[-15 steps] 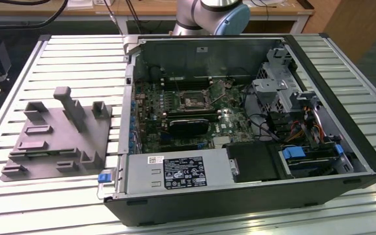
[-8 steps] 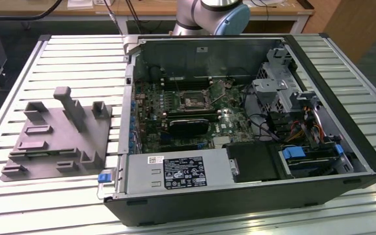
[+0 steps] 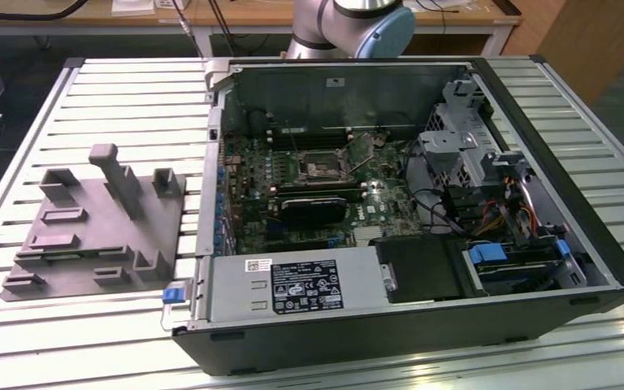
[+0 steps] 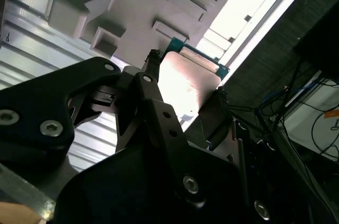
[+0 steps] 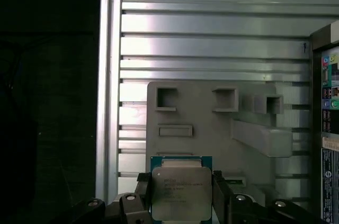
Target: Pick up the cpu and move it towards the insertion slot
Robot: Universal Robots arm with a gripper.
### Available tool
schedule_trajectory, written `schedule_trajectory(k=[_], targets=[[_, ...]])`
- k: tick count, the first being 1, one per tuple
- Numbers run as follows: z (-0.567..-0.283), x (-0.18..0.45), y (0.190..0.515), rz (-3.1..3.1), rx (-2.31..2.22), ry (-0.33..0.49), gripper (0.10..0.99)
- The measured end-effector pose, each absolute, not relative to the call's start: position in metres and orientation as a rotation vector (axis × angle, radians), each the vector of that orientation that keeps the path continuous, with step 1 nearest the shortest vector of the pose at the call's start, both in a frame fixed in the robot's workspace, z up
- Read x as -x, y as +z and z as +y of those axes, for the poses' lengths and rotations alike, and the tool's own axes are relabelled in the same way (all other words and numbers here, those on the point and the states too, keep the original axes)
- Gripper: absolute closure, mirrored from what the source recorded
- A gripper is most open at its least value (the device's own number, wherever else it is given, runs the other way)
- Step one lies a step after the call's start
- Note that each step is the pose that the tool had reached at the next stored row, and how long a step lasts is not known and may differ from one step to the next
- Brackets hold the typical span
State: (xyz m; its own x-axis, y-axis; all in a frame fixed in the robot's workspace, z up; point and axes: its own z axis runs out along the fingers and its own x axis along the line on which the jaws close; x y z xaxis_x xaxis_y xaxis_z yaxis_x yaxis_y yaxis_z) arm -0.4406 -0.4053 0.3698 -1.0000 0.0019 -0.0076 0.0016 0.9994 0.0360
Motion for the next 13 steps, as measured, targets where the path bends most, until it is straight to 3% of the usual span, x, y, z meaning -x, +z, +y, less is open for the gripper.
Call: schedule_trajectory(k=[13], targets=[[-0.4053,0.4319,0.3753,3.134,-0.003,0.056,0.541]])
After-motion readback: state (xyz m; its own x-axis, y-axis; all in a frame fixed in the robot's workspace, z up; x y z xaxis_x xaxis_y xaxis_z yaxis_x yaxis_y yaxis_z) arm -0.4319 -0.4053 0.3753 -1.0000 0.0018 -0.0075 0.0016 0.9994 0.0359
